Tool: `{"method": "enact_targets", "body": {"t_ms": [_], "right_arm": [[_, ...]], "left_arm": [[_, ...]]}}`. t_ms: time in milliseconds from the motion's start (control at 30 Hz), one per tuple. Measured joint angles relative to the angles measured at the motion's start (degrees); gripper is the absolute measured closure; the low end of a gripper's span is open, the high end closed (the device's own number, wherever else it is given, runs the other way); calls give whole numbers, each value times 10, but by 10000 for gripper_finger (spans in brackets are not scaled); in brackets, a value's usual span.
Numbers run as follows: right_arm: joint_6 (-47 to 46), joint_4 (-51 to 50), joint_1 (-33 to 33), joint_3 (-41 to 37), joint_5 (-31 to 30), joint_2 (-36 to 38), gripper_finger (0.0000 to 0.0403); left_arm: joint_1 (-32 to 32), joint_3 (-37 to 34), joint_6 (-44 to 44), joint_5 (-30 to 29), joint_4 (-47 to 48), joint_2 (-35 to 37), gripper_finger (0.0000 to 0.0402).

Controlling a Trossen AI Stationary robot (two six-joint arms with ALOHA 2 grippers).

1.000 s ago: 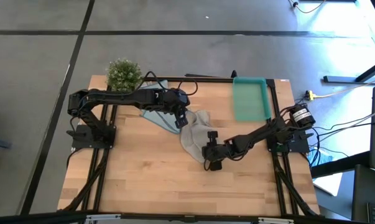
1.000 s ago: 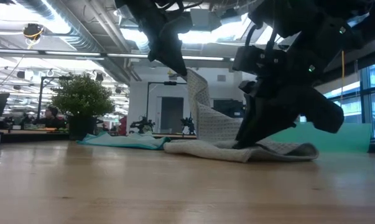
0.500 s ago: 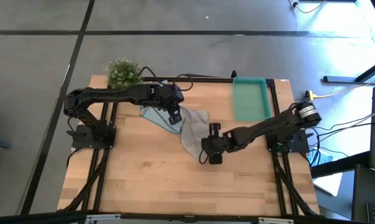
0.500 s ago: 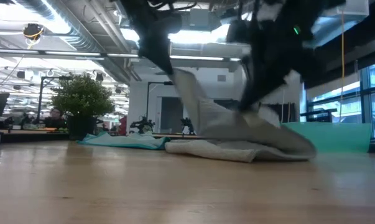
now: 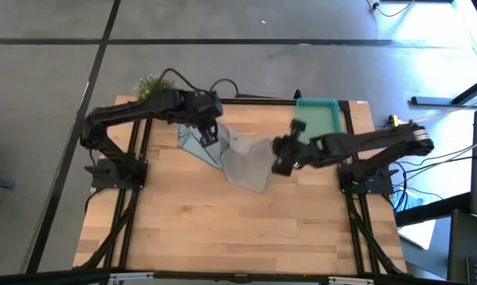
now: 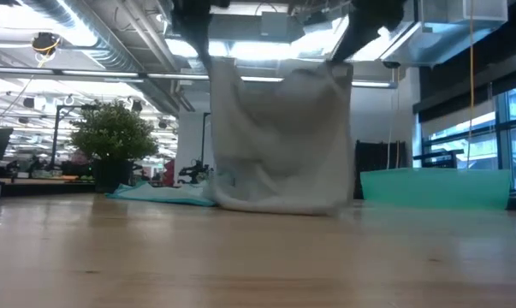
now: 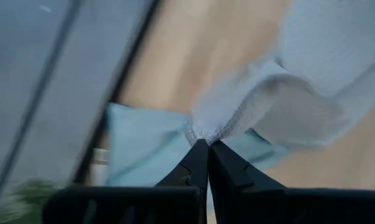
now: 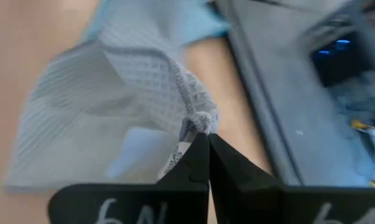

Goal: Roll microfiber towels into tight, uniform cylinder then place into a basket
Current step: Fold the gray towel

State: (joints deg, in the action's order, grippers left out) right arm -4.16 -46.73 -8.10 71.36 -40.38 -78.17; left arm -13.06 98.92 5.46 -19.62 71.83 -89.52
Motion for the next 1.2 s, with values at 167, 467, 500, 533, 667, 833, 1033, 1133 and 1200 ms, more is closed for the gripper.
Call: {"method": "enact_targets", "body": {"t_ms": [167, 467, 500, 533, 667, 833, 1033, 1133, 1200], "right_arm": [[99, -12, 49, 31, -65, 41, 403], [256, 23, 184, 97, -76, 52, 403], [267, 31, 196, 104, -67, 52, 403], [274, 39, 206, 113, -58, 52, 403], [301, 53, 221, 146, -37, 52, 403], [299, 37, 194, 157, 32, 53, 403], [196, -34, 126, 131, 77, 52, 403], [131, -65, 89, 102, 77, 52, 403], [93, -68, 65, 74, 87, 52, 403]], "left_arm": [[-29, 78, -38, -28, 10, 0, 401], [-111, 131, -120, -54, -88, 0, 401], [-116, 134, -136, -54, -98, 0, 401], [-120, 139, -153, -54, -106, -1, 401], [-121, 162, -178, -53, -124, -1, 401], [-89, 177, -166, -28, -71, 0, 401], [-31, 158, -83, 37, 22, 0, 401], [-2, 140, -18, 48, 82, -1, 401], [18, 122, 20, 54, 123, 0, 401]]}}
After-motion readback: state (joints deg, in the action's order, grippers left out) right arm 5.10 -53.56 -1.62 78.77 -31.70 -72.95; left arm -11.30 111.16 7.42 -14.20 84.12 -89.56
